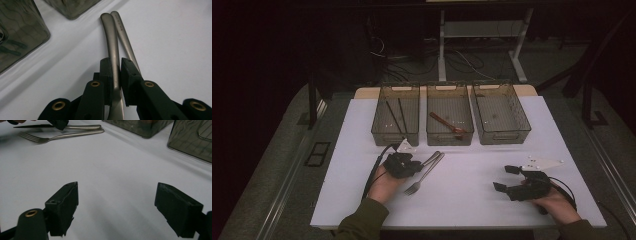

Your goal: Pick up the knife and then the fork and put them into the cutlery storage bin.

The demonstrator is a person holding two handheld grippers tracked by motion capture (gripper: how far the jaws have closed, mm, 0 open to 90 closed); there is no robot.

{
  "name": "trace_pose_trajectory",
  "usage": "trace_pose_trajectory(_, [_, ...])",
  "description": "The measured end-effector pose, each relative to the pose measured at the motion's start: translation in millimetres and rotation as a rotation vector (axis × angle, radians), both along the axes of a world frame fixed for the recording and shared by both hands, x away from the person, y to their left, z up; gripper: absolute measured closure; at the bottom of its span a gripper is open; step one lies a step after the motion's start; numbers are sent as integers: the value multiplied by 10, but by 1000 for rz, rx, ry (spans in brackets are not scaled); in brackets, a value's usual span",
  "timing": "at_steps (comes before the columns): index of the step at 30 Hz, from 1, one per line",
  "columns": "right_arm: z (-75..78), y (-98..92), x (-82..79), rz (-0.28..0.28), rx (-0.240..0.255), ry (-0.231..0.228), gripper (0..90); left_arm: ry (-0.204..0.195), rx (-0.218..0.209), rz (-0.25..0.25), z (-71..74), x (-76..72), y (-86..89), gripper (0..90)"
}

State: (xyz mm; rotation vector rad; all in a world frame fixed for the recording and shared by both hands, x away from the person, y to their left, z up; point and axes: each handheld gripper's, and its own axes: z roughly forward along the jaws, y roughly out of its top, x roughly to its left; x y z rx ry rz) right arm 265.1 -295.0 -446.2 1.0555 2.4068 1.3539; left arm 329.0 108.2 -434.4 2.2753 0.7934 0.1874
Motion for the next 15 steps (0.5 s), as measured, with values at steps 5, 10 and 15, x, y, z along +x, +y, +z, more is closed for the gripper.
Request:
trace_pose_trajectory(5, [90,16,29,28,8,11,167,-2,-7,-39,67,-17,-5,791])
trace_pose_trajectory(10, [227,48,44,112,9,-7,167,-7,-16,-78,139,-32,-27,791])
trace_pose_trajectory(15, [317,220,124,197,-69,-9,167,-13,-38,-163,218,-25,-92,791])
